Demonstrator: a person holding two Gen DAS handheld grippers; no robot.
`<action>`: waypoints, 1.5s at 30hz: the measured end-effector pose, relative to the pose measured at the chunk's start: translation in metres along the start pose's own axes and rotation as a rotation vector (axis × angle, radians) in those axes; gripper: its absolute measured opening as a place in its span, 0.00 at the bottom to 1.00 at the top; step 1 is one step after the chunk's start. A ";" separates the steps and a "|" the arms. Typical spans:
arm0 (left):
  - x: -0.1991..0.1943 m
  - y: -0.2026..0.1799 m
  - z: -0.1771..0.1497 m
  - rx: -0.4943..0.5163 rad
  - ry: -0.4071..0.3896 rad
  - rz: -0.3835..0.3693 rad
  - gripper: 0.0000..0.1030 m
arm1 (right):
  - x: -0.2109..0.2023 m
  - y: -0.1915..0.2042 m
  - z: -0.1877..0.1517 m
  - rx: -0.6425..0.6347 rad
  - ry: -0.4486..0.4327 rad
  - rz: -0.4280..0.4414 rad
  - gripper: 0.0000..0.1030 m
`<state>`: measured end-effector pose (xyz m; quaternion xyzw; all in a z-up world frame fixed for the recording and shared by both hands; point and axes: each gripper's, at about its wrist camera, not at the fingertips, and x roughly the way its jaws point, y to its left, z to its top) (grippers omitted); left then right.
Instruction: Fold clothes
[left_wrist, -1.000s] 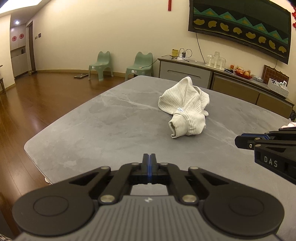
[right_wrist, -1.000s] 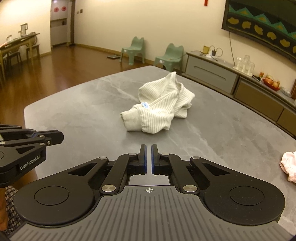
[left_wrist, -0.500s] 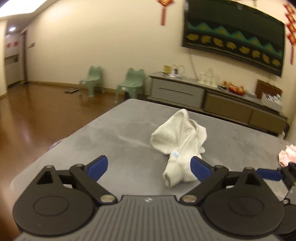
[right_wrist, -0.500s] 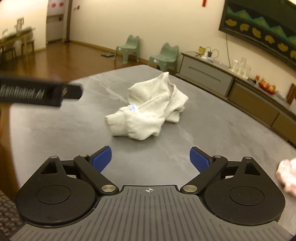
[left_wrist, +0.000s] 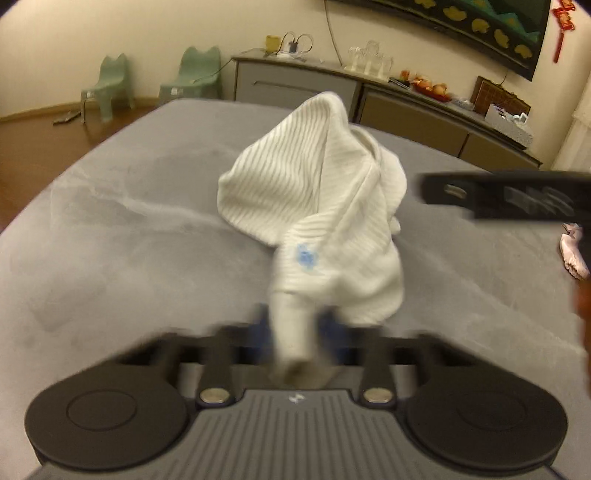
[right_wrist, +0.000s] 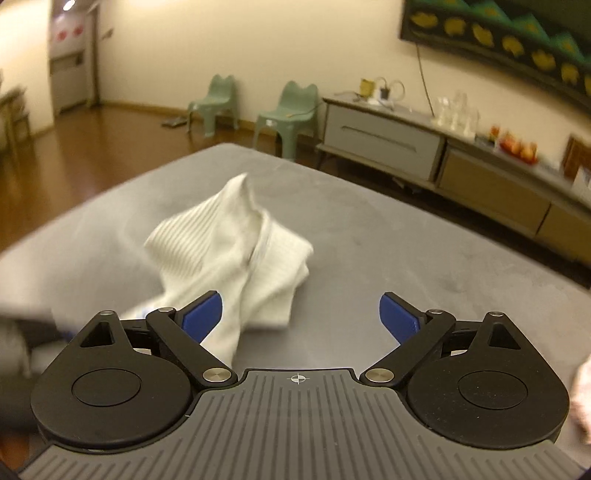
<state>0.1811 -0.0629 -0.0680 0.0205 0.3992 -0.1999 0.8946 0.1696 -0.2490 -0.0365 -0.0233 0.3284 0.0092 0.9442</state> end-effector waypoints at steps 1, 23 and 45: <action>-0.007 0.007 0.004 -0.016 -0.029 0.009 0.08 | 0.014 -0.001 0.004 0.022 0.013 0.006 0.91; -0.128 0.111 -0.008 -0.414 -0.298 0.189 0.07 | -0.026 0.031 -0.017 -0.187 0.058 0.071 0.71; -0.140 0.011 -0.024 0.032 -0.209 -0.496 0.09 | -0.075 0.023 0.052 -0.386 -0.157 -0.197 0.14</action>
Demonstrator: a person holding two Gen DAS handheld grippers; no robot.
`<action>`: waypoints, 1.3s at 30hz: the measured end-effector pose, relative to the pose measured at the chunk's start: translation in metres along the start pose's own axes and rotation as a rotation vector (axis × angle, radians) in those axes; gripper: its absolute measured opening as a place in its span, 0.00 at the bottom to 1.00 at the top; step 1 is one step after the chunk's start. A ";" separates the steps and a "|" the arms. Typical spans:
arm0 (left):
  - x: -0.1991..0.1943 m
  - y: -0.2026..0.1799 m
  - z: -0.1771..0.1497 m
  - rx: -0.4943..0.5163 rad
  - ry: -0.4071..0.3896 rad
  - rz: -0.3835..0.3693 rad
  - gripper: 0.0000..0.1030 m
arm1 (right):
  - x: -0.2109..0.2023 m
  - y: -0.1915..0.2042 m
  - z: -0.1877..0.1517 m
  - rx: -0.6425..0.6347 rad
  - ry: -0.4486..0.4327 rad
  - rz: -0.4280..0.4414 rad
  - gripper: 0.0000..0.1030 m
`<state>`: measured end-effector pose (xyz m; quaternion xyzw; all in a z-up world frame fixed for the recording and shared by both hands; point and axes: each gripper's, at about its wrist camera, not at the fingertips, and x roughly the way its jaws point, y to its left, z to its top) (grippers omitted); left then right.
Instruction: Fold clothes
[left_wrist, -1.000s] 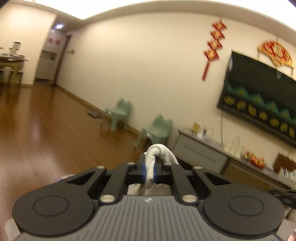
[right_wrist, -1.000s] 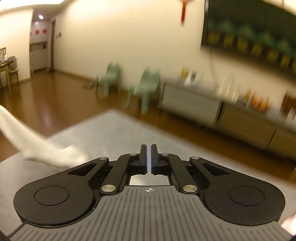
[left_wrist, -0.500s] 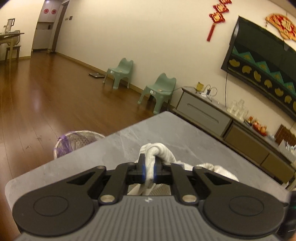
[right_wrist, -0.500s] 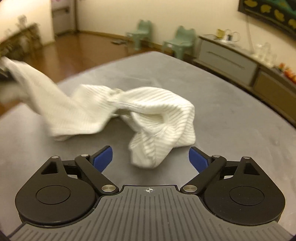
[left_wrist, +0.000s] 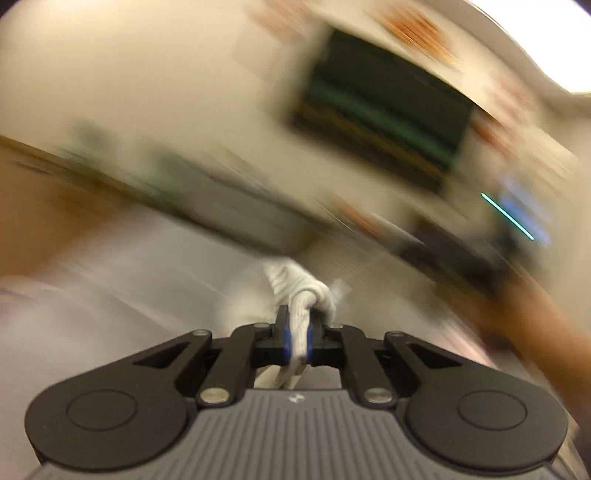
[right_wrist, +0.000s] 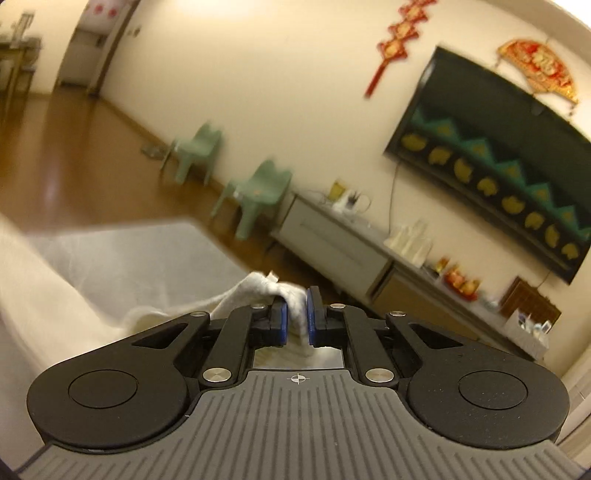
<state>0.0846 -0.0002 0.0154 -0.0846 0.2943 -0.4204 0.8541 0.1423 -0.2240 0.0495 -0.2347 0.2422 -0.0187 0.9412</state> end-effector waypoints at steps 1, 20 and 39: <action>0.015 -0.018 -0.011 0.061 0.101 -0.104 0.12 | 0.009 0.001 -0.010 -0.033 0.101 0.047 0.17; 0.177 0.032 0.028 -0.017 0.259 0.201 0.40 | 0.012 -0.080 -0.172 0.471 0.321 0.174 0.90; 0.079 0.091 -0.008 -0.068 0.196 0.651 0.27 | 0.038 -0.027 -0.184 -0.064 0.492 -0.025 0.56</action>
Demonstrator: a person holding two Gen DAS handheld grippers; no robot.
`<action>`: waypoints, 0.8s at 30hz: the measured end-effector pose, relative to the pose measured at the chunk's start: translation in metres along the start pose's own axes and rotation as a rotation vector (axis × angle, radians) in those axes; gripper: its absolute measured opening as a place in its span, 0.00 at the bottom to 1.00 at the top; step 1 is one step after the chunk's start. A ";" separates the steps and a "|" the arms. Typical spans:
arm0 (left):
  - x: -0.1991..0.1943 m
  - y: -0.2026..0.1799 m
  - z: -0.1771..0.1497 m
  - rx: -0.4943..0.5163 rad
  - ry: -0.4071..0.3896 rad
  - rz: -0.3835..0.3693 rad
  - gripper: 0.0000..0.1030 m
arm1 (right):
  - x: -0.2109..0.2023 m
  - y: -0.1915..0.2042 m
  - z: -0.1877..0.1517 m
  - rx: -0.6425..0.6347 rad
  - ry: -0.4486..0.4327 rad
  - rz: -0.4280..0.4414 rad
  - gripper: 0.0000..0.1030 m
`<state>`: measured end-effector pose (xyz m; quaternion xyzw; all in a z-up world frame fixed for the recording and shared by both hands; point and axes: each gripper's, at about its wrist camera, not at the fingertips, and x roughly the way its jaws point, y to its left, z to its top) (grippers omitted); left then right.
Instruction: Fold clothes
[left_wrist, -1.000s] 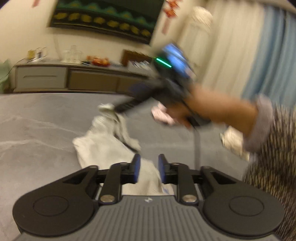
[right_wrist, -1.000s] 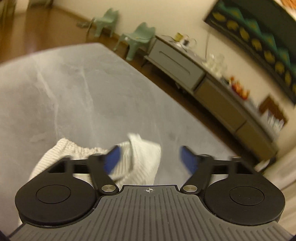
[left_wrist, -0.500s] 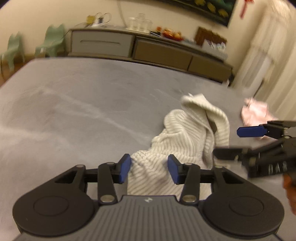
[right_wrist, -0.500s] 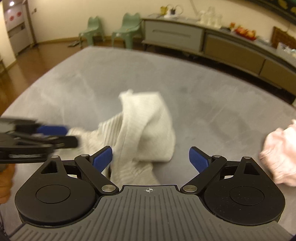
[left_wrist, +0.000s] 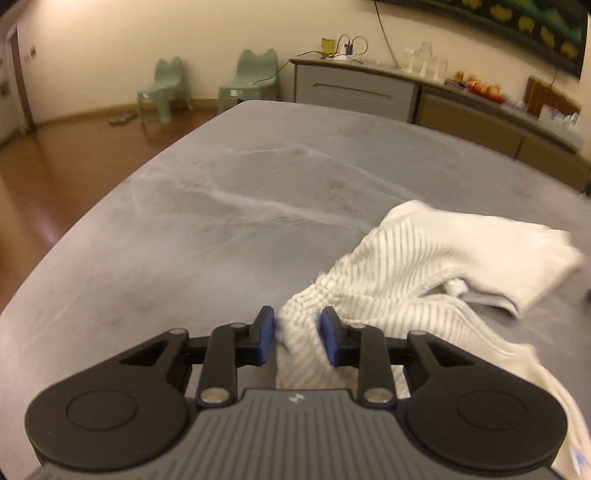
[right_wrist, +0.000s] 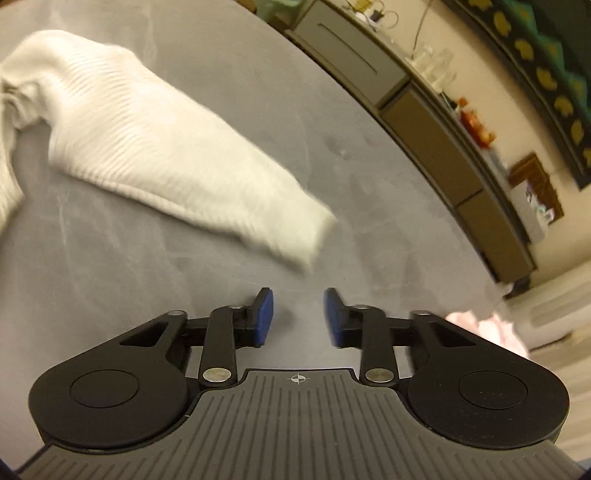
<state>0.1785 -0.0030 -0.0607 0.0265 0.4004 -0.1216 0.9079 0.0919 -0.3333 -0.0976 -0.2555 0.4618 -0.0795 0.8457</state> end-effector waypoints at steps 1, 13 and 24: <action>-0.011 0.010 0.003 -0.028 -0.026 -0.025 0.26 | -0.006 -0.003 0.002 0.014 -0.015 0.014 0.61; 0.063 0.005 0.060 -0.117 0.105 -0.211 0.33 | -0.019 -0.020 0.034 0.495 -0.187 0.371 0.89; 0.044 0.006 0.023 -0.053 0.134 -0.458 0.33 | -0.002 0.061 0.141 0.431 -0.120 0.596 0.89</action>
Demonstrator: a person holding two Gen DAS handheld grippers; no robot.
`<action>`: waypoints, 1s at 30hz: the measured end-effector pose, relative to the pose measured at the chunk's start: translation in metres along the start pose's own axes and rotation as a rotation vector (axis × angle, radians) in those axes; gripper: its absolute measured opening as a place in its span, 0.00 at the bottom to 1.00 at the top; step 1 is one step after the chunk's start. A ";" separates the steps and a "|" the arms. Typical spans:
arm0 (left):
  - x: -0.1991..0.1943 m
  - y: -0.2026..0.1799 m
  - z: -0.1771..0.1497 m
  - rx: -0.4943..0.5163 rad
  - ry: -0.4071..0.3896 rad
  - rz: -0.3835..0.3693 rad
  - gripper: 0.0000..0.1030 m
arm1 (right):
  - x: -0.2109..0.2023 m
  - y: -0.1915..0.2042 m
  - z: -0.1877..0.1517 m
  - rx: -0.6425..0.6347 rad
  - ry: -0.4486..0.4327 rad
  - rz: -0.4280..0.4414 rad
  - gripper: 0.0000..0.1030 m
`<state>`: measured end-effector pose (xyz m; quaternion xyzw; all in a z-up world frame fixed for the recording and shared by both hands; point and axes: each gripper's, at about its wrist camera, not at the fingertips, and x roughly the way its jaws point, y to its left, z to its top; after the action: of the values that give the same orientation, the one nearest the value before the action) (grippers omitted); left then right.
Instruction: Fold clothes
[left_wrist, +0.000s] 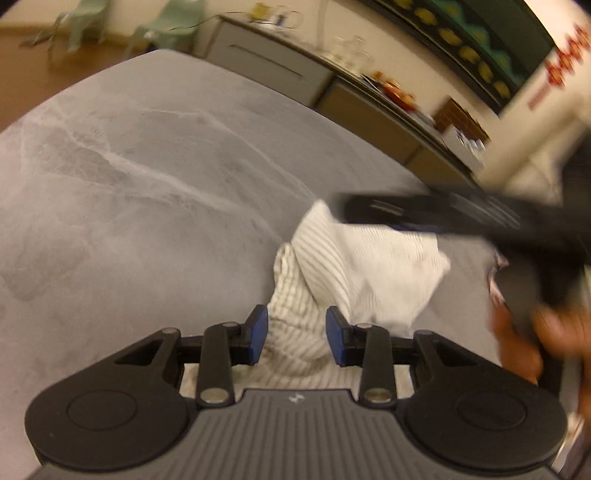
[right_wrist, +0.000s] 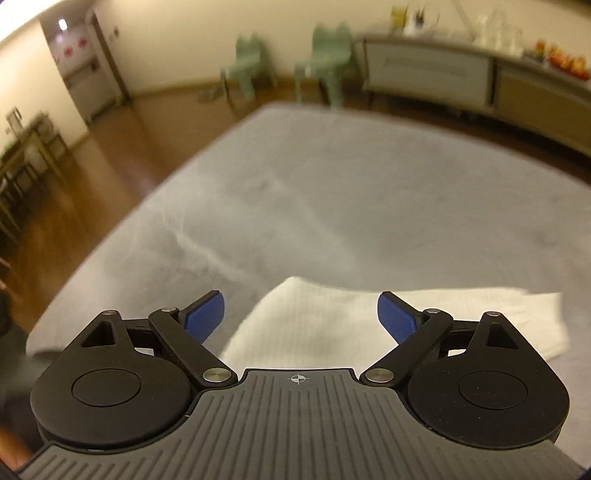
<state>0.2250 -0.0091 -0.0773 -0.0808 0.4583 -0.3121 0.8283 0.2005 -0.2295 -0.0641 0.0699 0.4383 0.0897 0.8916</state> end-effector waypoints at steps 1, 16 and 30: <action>-0.001 -0.004 -0.005 0.036 -0.002 0.005 0.33 | 0.011 0.008 0.000 -0.018 0.040 0.003 0.87; -0.031 -0.011 0.008 0.135 -0.096 -0.024 0.42 | -0.057 0.000 -0.056 -0.196 -0.048 -0.033 0.15; 0.044 -0.059 0.008 0.321 -0.032 0.087 0.08 | -0.036 -0.067 -0.074 -0.093 -0.100 -0.203 0.63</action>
<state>0.2224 -0.0830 -0.0792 0.0677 0.3923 -0.3437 0.8505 0.1269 -0.2990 -0.0948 -0.0120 0.3936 0.0158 0.9191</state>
